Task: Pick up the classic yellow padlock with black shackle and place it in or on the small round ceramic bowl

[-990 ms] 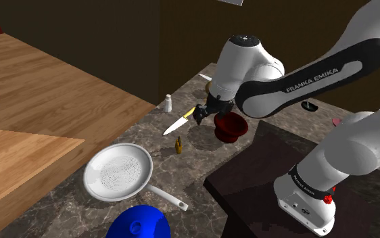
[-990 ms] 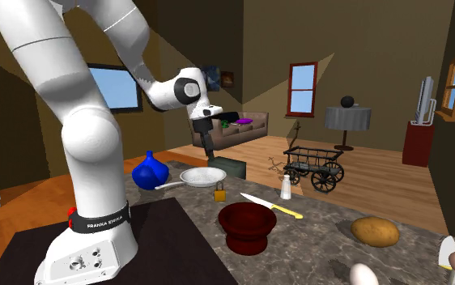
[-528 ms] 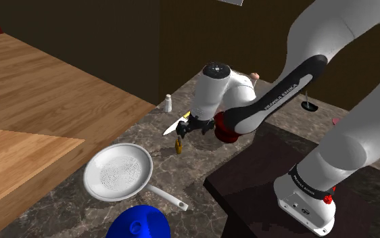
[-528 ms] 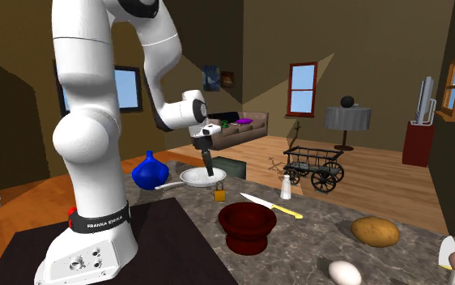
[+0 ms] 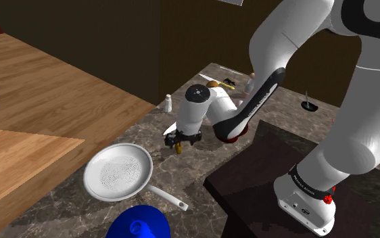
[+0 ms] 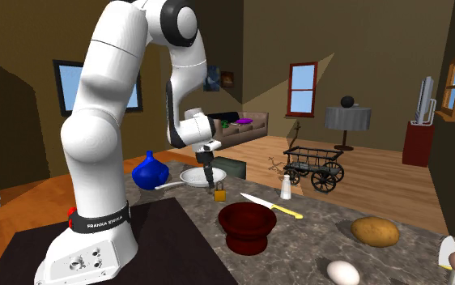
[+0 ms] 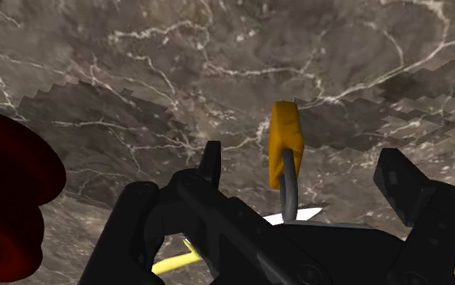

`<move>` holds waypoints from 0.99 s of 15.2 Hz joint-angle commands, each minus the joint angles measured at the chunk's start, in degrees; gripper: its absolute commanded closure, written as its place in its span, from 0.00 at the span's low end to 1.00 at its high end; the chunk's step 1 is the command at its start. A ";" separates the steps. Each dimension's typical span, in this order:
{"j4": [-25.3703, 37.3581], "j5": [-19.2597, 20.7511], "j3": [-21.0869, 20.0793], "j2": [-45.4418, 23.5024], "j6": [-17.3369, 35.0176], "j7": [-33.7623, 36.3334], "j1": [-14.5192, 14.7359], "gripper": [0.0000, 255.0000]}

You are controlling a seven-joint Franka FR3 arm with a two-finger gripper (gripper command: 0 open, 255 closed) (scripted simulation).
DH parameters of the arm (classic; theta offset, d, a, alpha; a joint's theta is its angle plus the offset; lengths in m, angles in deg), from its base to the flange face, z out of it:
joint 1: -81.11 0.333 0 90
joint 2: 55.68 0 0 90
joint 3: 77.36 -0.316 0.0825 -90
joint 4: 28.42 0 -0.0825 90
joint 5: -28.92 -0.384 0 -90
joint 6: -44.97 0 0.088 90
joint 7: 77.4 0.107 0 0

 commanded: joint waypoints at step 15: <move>2.85 7.10 4.31 -5.40 1.25 5.11 2.71 1.00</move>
